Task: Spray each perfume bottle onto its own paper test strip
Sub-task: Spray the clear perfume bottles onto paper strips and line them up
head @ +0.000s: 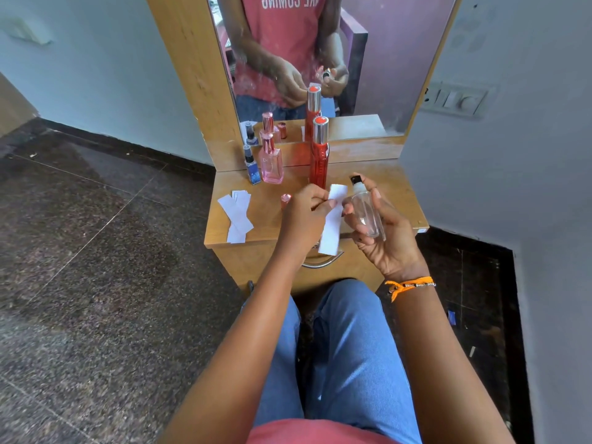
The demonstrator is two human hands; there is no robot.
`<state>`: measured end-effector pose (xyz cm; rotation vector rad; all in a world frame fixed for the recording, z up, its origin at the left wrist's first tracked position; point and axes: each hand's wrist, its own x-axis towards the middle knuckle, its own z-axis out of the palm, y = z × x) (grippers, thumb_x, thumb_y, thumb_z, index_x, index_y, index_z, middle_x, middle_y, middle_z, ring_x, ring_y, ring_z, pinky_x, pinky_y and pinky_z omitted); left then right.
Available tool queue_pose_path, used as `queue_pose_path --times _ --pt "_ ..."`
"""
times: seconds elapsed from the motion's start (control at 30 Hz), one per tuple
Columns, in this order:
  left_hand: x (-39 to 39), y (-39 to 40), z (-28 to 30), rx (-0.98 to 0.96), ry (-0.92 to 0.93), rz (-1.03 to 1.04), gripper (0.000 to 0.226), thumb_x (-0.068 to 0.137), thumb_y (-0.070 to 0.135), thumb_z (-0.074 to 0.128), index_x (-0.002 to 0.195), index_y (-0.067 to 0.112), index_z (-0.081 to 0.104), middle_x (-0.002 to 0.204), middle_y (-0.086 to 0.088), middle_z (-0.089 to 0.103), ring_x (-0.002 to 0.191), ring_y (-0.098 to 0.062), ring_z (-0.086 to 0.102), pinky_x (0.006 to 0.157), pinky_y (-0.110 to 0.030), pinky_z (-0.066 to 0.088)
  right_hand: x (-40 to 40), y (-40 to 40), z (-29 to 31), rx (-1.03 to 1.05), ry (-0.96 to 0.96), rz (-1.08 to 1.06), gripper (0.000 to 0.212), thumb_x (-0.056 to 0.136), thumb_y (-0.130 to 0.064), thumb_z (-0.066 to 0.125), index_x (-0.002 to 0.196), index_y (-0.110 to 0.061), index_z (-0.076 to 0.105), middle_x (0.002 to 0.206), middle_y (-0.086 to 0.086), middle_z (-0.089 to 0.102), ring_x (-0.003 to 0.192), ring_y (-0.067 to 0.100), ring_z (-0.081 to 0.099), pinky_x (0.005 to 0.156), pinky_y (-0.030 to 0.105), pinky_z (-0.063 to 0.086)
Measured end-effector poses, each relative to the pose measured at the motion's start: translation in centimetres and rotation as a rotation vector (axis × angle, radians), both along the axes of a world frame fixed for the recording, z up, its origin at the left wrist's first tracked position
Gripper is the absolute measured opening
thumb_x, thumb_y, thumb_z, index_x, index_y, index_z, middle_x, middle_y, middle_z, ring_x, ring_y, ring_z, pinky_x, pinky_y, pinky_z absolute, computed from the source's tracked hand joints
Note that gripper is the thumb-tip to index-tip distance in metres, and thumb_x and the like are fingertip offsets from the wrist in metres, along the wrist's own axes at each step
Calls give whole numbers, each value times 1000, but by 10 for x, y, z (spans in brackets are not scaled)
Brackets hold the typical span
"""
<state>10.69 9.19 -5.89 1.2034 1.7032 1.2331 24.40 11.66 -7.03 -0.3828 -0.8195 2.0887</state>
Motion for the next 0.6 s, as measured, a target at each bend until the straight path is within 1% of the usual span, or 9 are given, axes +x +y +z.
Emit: queue_pose_path --times 0.07,0.17,0.23,0.3,0.37,0.43,0.5,0.53,0.6 --pt "-2 -1 -1 7 -18 0 4 86 11 62 82 9 61 68 3 61 56 -2 50 56 -19 36 0 -1 0 -26 56 19 31 94 -25 35 118 -21 55 79 9 60 46 8 49 35 14 40" --pt "-5 -3 -2 22 -33 31 7 84 10 64 85 5 68 73 1 65 65 -7 55 61 -20 39 -1 0 -1 -39 65 18 30 94 -25 36 119 -21 53 79 9 60 46 8 49 37 15 40" --pt "-6 -4 0 8 -79 55 7 84 10 63 84 8 70 73 4 65 66 -6 55 59 -15 40 0 1 0 4 -7 3 29 95 -26 40 121 -21 49 79 9 58 47 9 48 37 15 38" --pt "-6 -4 1 -19 -156 78 8 85 8 62 84 11 69 73 5 64 67 -6 55 58 -13 41 0 1 2 137 -204 -56 30 93 -21 46 123 -25 47 79 7 54 49 11 44 39 17 34" --pt "-7 -4 2 -48 -253 99 11 85 5 62 92 7 70 82 -2 67 78 -14 60 67 -20 45 0 -2 4 312 -476 -160 37 92 -10 50 124 -28 47 79 5 51 52 13 41 41 20 32" --pt "-9 -3 1 -76 -326 121 17 84 5 64 100 5 70 93 -7 68 91 -24 64 75 -29 49 -3 -3 5 501 -726 -301 45 87 0 56 123 -27 48 80 -1 52 57 13 43 46 22 38" --pt "-11 -3 0 -94 -364 130 21 82 5 66 103 4 69 94 -6 68 97 -28 65 79 -33 51 -7 -3 3 710 -925 -403 52 80 4 58 122 -24 49 81 -3 52 62 13 48 57 27 47" --pt "-11 -3 -1 -95 -375 124 22 82 5 66 104 4 69 92 -4 67 96 -27 66 80 -33 52 -9 -3 2 775 -988 -432 54 76 5 58 122 -24 49 80 -4 52 65 15 50 61 29 48" --pt "-11 -4 0 -94 -372 106 23 83 5 66 106 3 68 87 0 66 85 -18 64 70 -23 53 -11 -1 0 862 -1059 -474 57 73 5 58 122 -23 49 75 -12 49 63 8 50 61 20 45"
